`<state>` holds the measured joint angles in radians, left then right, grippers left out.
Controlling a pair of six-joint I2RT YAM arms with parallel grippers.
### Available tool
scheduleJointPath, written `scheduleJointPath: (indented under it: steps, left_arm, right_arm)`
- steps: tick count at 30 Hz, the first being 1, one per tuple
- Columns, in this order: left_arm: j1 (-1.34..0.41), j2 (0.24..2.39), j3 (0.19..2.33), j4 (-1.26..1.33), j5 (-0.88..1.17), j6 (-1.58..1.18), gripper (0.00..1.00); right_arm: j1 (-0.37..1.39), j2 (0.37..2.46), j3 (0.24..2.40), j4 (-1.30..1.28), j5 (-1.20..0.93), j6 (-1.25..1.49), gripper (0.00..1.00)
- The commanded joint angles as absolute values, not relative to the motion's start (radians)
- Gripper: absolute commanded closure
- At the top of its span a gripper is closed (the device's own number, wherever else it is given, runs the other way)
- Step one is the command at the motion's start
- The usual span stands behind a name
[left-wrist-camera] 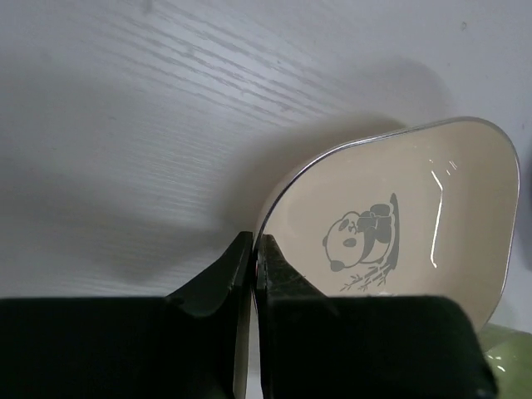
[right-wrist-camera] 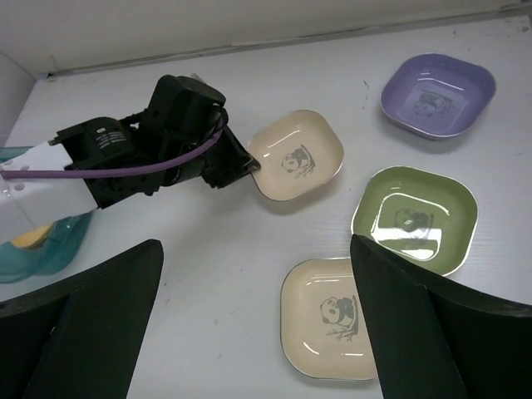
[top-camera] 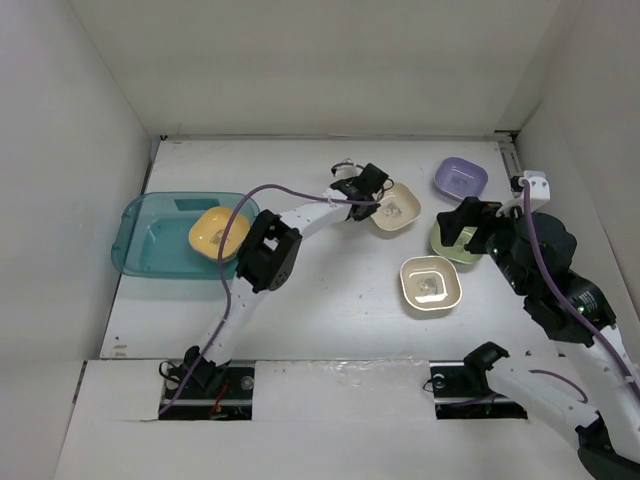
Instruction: Place the plates into the plastic bin on the countertop
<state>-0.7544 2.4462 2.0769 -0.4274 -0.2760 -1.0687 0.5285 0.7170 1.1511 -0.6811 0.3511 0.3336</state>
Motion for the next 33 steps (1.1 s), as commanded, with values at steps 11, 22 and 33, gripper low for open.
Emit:
scheduleJointPath:
  steps: [11,22,33]
  left_arm:
    - [-0.519,1.739,1.668,-0.422,-0.414,-0.854,1.0]
    - [-0.025,1.183,0.965,-0.298,-0.236,-0.876,1.0]
    - [0.104,1.181,0.79,-0.224,-0.195,-0.827,1.0]
  right_arm:
    - [0.522,0.706,1.12,-0.598,0.259,0.308,0.0]
    - [0.522,0.779,1.089,-0.499,0.138,0.278,0.0]
    - [0.522,0.808,1.107,-0.488,0.107,0.258,0.0]
